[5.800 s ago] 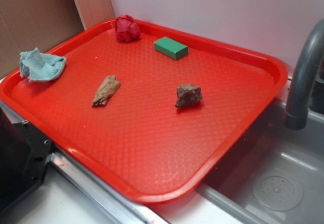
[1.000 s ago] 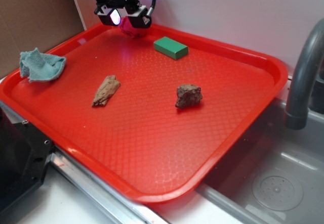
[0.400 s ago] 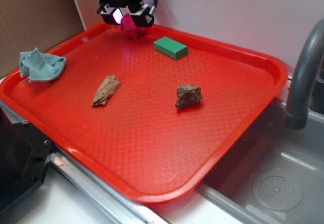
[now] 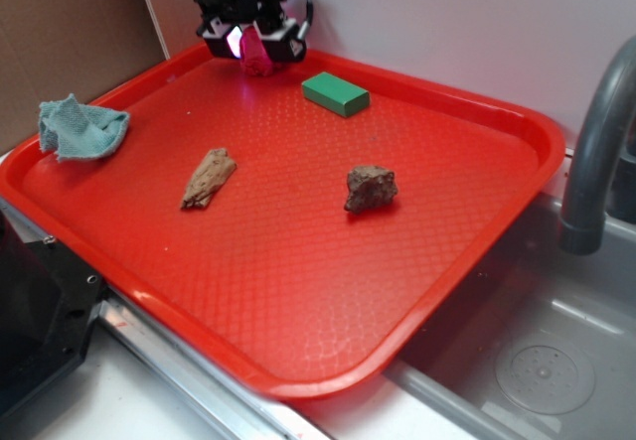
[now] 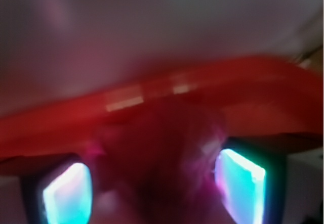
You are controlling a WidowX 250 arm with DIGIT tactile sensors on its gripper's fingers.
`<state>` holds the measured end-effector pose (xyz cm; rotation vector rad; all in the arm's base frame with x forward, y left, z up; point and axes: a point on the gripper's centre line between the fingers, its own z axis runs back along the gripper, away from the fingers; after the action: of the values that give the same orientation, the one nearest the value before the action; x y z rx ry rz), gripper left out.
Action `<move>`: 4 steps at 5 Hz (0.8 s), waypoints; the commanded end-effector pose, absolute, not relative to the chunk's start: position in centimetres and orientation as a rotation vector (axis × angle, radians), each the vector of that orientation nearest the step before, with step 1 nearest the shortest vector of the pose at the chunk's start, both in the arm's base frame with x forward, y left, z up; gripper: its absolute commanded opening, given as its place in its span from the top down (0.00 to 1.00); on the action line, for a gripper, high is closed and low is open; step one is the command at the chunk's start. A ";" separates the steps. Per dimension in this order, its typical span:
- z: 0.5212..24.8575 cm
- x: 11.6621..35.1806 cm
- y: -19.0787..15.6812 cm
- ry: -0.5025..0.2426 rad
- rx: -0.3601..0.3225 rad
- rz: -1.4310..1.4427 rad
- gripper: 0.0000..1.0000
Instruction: Grab the red paper.
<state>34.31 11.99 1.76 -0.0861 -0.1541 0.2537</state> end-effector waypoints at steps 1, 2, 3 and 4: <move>3.5 35.2 12.5 -0.165 -0.058 0.289 1.00; 3.7 34.9 12.4 -0.165 -0.047 0.291 1.00; 4.1 34.6 12.5 -0.174 -0.040 0.294 1.00; 5.4 33.7 12.4 -0.180 -0.033 0.291 1.00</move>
<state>32.68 11.99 2.56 -0.0513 -0.0870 0.2972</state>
